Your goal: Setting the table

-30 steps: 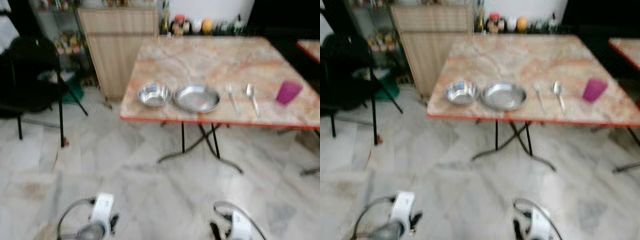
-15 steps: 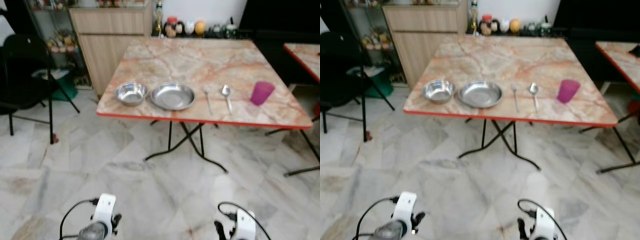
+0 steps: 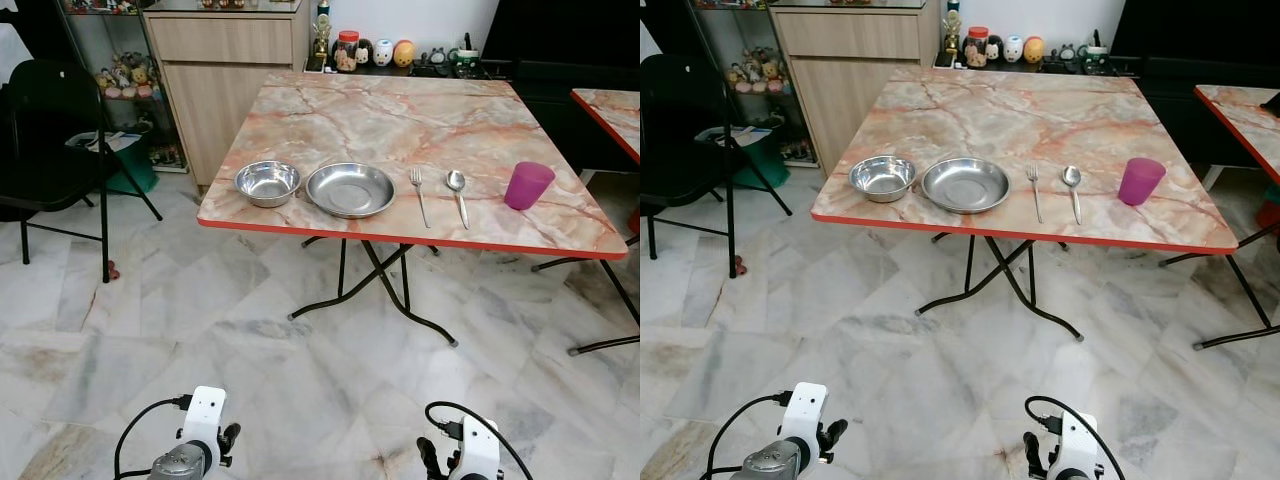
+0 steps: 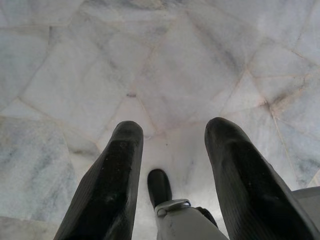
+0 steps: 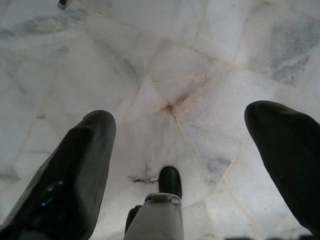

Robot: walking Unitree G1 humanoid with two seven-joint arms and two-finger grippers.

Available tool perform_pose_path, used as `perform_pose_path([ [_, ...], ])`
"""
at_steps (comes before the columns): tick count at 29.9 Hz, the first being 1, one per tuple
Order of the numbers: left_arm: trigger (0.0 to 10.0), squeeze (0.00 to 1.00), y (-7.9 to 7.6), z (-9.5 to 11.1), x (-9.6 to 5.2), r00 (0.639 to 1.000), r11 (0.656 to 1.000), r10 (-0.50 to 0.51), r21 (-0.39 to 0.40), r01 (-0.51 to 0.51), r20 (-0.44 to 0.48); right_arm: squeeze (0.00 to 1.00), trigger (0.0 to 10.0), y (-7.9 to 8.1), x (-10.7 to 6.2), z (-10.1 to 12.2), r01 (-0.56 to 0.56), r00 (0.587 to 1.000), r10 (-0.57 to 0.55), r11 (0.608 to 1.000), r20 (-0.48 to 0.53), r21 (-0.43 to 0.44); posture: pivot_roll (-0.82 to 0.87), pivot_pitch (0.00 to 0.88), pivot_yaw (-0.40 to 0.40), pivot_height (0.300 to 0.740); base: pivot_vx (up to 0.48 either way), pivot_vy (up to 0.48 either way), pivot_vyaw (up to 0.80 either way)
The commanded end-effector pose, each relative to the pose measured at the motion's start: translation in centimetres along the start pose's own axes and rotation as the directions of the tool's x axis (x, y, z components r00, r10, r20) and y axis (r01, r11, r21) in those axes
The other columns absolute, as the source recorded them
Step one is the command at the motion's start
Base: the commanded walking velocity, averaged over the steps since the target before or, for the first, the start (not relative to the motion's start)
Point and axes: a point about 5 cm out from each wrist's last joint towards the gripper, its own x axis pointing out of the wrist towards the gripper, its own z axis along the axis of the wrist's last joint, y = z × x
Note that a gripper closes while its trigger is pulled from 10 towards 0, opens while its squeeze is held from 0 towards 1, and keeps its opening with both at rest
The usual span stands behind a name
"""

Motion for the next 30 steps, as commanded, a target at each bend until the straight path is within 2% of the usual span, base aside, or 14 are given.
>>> perform_pose_path([
  [1, 10.0, 0.00, -0.2, -0.5, -0.1, 1.000, 1.000, -0.007, 0.001, 0.007, -0.016, 0.00, 10.0, -0.1, -0.1, -0.2, -0.005, 1.000, 0.005, 1.000, -0.009, -0.004, 0.06, 0.000, -0.045, 0.740, 0.000, 0.000, -0.59],
  [8, 10.0, 0.00, -0.1, -0.5, -0.1, 1.000, 1.000, -0.007, 0.000, 0.007, -0.017, 0.00, 10.0, -0.1, -0.1, -0.1, -0.006, 1.000, 0.005, 1.000, 0.011, 0.007, 0.06, 0.000, -0.045, 0.740, 0.000, 0.000, -0.08],
  [13, 10.0, 0.00, -0.1, -0.6, -0.1, 1.000, 1.000, -0.008, 0.002, 0.008, -0.020, 0.00, 10.0, 0.1, 0.0, -0.1, -0.007, 1.000, 0.007, 1.000, 0.004, 0.000, 0.06, 0.000, -0.045, 0.740, 0.250, 0.000, 0.00],
  [21, 10.0, 0.00, -0.2, -0.6, -0.1, 1.000, 1.000, -0.011, 0.005, 0.011, -0.019, 0.00, 10.0, 1.7, 0.0, -0.8, -0.020, 1.000, 0.020, 1.000, -0.018, -0.003, 0.06, 0.000, -0.043, 0.740, 0.314, 0.000, 0.00],
  [30, 10.0, 0.00, -0.1, -0.6, -0.1, 1.000, 1.000, -0.010, 0.008, 0.010, -0.021, 0.00, 10.0, 2.4, -0.2, -1.6, -0.025, 0.999, 0.025, 1.000, -0.033, -0.006, 0.06, 0.000, -0.043, 0.740, 0.368, 0.000, 0.00],
])
